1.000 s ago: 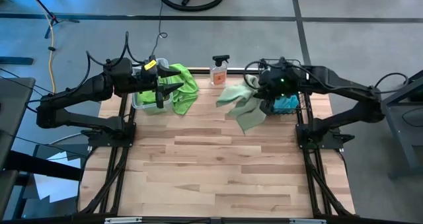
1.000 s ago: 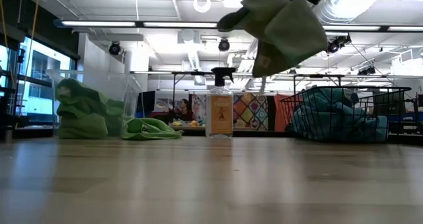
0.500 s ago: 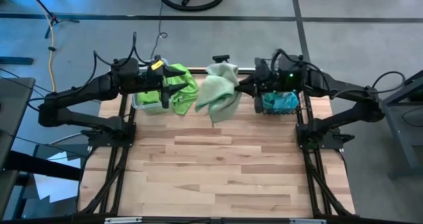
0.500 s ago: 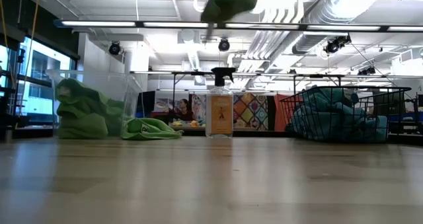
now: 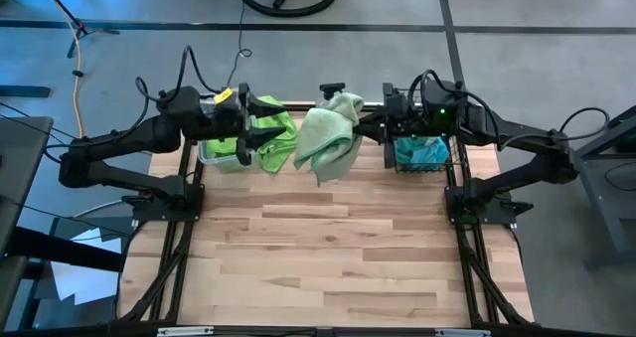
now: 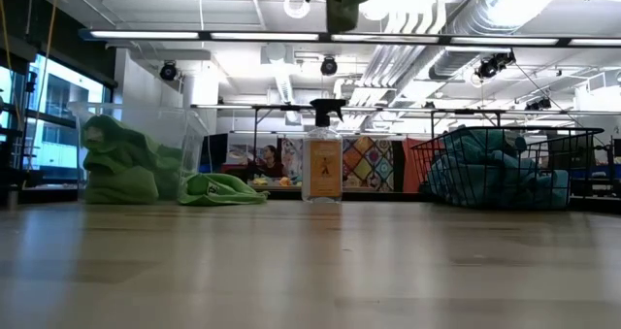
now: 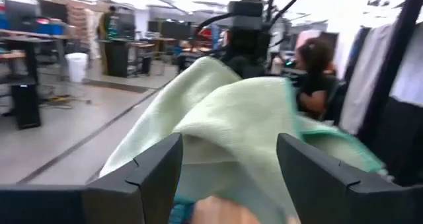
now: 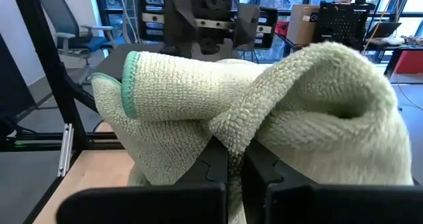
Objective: Sort microfiber towel by color & place in baskets
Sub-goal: Put the light green microfiber cloth into the bin
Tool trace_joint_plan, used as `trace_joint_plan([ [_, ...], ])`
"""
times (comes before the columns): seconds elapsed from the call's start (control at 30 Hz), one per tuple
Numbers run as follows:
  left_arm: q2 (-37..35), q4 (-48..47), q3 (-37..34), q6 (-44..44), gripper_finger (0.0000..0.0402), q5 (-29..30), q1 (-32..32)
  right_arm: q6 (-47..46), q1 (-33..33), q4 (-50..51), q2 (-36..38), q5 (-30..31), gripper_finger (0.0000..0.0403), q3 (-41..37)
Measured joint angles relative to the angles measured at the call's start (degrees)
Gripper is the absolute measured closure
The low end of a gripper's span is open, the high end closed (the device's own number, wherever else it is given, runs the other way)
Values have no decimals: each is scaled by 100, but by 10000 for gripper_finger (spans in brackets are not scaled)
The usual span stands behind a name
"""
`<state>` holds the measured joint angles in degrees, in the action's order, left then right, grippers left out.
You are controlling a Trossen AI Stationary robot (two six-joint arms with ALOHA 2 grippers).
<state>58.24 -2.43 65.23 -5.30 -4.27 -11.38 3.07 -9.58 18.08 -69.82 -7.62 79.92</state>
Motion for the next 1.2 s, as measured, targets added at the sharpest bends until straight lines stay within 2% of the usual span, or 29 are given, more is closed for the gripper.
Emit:
trace_joint_plan([
  [0.13, 109, 268, 0, -108, 147, -70, 131, -2, 0, -9, -84, -29, 403, 4],
  [0.37, 474, 391, 0, 37, 122, -13, 213, -5, 0, 24, -509, -611, 403, 2],
  [0.57, 833, 286, 0, -232, 119, -183, 208, 129, 0, 56, -759, -876, 403, 2],
  [0.87, 1403, 267, -2, -669, 119, -1006, 242, 335, 10, -35, -778, -984, 402, 2],
  [1.2, 1632, 438, 0, -662, 119, -1055, 289, 489, 26, -313, -776, -979, 402, 2],
])
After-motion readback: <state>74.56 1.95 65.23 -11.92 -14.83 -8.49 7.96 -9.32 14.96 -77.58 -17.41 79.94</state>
